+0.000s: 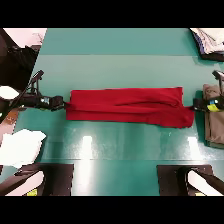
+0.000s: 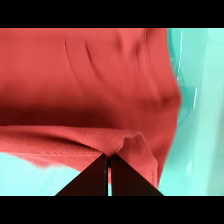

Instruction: Fold the shirts.

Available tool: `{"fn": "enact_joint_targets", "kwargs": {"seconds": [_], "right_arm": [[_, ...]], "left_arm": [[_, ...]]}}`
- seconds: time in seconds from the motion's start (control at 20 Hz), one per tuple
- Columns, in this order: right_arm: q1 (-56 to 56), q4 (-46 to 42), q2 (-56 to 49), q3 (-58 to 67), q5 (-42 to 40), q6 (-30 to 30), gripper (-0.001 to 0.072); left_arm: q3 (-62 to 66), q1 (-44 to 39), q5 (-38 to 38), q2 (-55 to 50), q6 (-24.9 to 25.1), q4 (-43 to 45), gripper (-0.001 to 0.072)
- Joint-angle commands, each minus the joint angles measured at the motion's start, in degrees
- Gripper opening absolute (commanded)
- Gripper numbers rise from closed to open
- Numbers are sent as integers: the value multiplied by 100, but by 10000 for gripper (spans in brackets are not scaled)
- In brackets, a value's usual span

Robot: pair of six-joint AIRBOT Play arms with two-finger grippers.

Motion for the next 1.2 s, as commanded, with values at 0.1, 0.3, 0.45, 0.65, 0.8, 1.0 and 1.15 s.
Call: {"fn": "enact_joint_targets", "kwargs": {"seconds": [0.1, 0.3, 0.45, 0.65, 0.8, 1.0, 1.15], "right_arm": [[551, 9, -1515, 1333, -446, 76, 16], [804, 11, -2356, 2262, -459, 127, 17], [876, 22, -2903, 2918, -518, 459, 18], [688, 859, -3292, 3648, -647, 636, 441], [256, 1519, -3283, 3884, -11, 142, 507], [-481, 1499, -3292, 3558, 1067, -262, 508], [-1067, 1521, -3296, 2889, 999, -269, 682]], "left_arm": [[761, 2, 566, -1364, 164, -551, 22], [1307, 2, 723, -2006, 162, -551, 23], [1578, 2, 964, -2107, 153, -634, 25], [2072, 2, 931, -2103, 105, -1285, 643], [2476, 2, 181, -2087, 118, -1357, 643], [2511, 2, -533, -2090, 122, -1316, 642], [2511, 0, -549, -2090, 120, -1318, 297]]}}
